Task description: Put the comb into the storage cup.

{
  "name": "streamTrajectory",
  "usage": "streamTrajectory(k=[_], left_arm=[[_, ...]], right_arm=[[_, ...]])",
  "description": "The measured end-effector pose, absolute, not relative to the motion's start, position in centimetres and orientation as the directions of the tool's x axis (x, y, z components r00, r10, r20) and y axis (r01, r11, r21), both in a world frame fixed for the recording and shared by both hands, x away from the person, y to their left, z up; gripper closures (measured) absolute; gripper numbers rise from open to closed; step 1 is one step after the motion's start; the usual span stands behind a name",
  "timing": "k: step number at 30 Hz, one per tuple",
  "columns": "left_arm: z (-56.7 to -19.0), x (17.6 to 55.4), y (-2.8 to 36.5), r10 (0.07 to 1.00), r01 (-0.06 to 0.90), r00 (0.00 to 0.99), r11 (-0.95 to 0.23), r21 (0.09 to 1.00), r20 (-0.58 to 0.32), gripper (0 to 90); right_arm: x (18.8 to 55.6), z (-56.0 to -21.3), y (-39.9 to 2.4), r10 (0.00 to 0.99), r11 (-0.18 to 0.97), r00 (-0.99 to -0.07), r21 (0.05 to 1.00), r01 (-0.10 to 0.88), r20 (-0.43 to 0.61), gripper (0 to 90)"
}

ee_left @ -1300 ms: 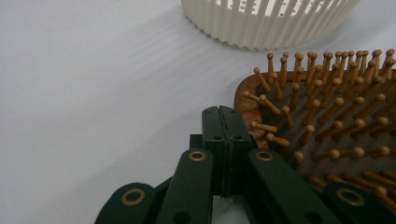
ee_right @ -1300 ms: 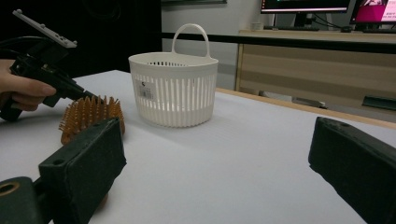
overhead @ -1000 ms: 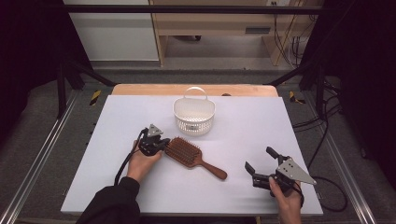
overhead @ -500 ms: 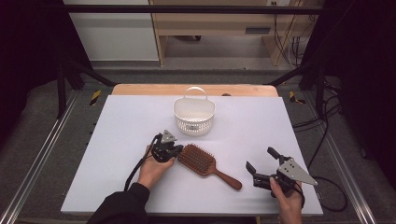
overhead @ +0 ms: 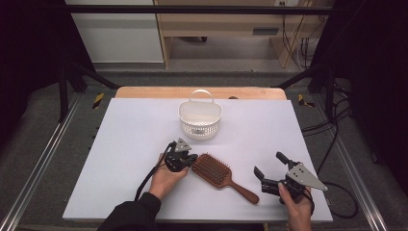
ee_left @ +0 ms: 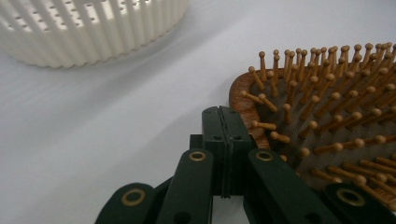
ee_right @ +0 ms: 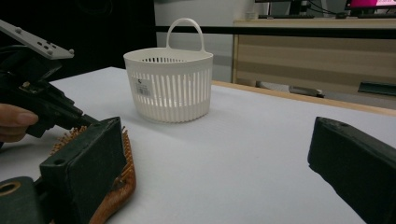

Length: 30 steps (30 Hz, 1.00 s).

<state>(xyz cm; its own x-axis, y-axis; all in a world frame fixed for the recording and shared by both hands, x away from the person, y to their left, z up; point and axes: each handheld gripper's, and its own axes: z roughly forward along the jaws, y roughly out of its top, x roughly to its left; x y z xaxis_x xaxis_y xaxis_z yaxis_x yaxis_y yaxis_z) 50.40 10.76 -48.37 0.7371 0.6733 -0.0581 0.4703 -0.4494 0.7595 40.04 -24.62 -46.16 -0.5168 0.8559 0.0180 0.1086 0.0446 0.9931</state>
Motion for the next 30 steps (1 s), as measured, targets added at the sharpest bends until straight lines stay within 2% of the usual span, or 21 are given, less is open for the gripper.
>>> streamTrajectory(k=[10,15,18,23,28,30], left_arm=[[-48.4,49.9,9.9,0.664,0.461,0.746,-0.459,0.760,-0.051,89.7],[-47.7,49.3,11.2,0.707,0.405,0.707,-0.431,0.806,0.023,89.7],[-46.6,48.1,13.7,0.746,0.357,0.665,-0.350,0.866,0.028,89.8],[-45.8,46.3,17.4,0.792,0.319,0.609,-0.287,0.903,0.037,89.7],[-45.9,43.5,22.5,0.851,0.285,0.522,-0.245,0.927,0.065,89.3],[-46.4,42.6,24.3,0.874,0.287,0.480,-0.239,0.928,0.077,88.3]], right_arm=[[40.0,-46.0,-24.7,0.858,0.043,-0.513,0.992,0.115,0.022,4.3],[40.0,-45.9,-24.7,0.860,0.034,-0.509,0.990,0.134,0.039,3.6],[40.0,-45.8,-24.6,0.860,0.036,-0.509,0.989,0.141,0.041,2.6],[39.7,-45.2,-24.4,0.860,0.002,-0.504,0.989,0.146,0.073,2.4],[38.7,-44.3,-24.2,0.845,0.056,-0.534,0.987,0.151,0.034,2.8],[38.2,-44.0,-24.1,0.849,0.084,-0.529,0.985,0.149,0.008,5.9]])
